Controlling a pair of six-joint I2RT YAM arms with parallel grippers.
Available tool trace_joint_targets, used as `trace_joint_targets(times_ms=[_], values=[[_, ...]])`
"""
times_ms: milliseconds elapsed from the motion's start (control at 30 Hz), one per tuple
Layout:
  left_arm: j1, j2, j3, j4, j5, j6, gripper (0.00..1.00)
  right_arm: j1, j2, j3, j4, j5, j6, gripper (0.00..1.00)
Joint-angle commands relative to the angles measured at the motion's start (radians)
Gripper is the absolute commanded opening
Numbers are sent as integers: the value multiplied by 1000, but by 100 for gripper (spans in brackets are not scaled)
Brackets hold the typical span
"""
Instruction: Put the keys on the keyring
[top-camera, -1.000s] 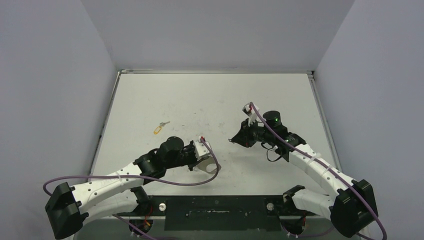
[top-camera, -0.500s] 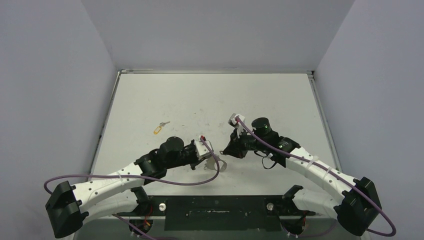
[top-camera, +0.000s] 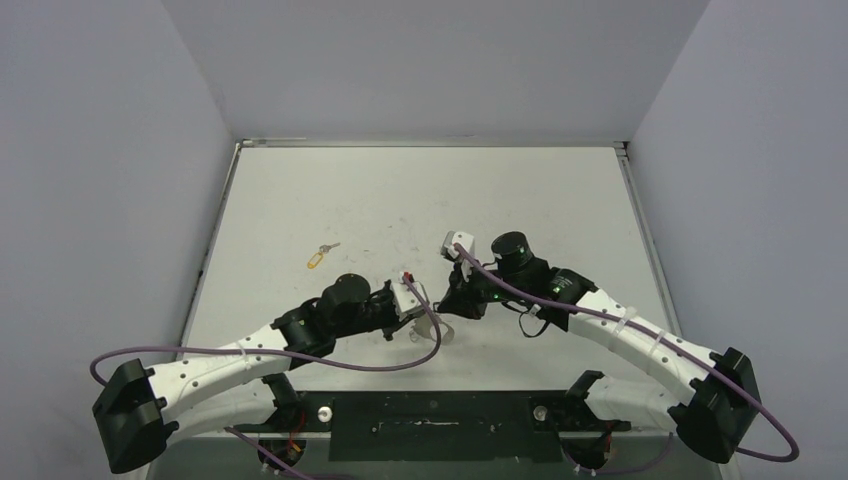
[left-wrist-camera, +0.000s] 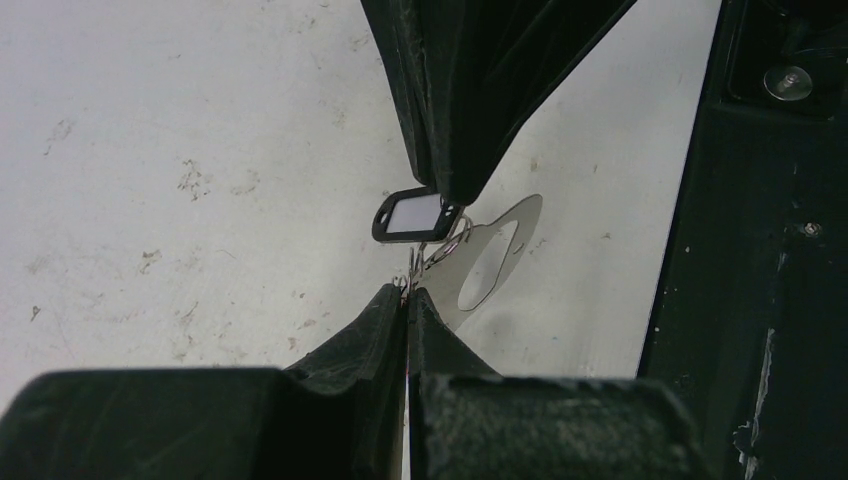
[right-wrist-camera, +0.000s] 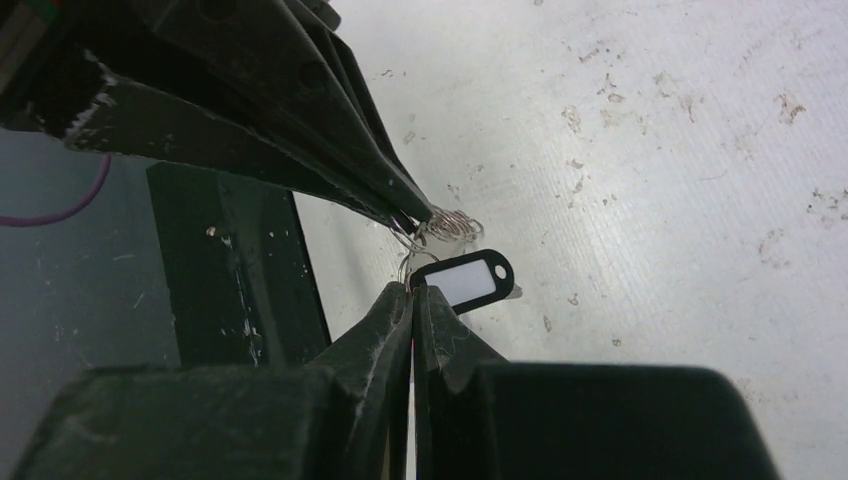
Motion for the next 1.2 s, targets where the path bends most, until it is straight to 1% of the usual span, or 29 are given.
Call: trace_joint_targets(times_ms=[0, 133, 333, 567, 667, 800, 900, 1033, 1167], values=[[-11, 4, 16, 78, 1, -4, 0, 46, 15, 76, -35, -10, -77, 0], [-13, 6, 16, 80, -3, -1, 0, 84, 38, 105, -72, 10, -108, 0], [-16, 11, 18, 83, -2, -2, 0, 111, 64, 118, -64, 20, -109, 0], [-22, 8, 18, 84, -4, -1, 0, 119, 73, 129, -57, 71, -92, 0], [-24, 5, 17, 82, -8, 1, 0, 119, 61, 137, -55, 69, -86, 0], [-25, -5, 12, 78, -17, 3, 0, 119, 31, 148, -55, 26, -81, 0], [-25, -11, 6, 81, -32, 8, 0, 119, 19, 156, -54, -50, -75, 0], [-26, -19, -3, 88, -37, 15, 0, 119, 40, 159, -48, -128, -51, 0], [-31, -25, -6, 87, -41, 17, 0, 119, 65, 137, 14, -180, 1, 0]])
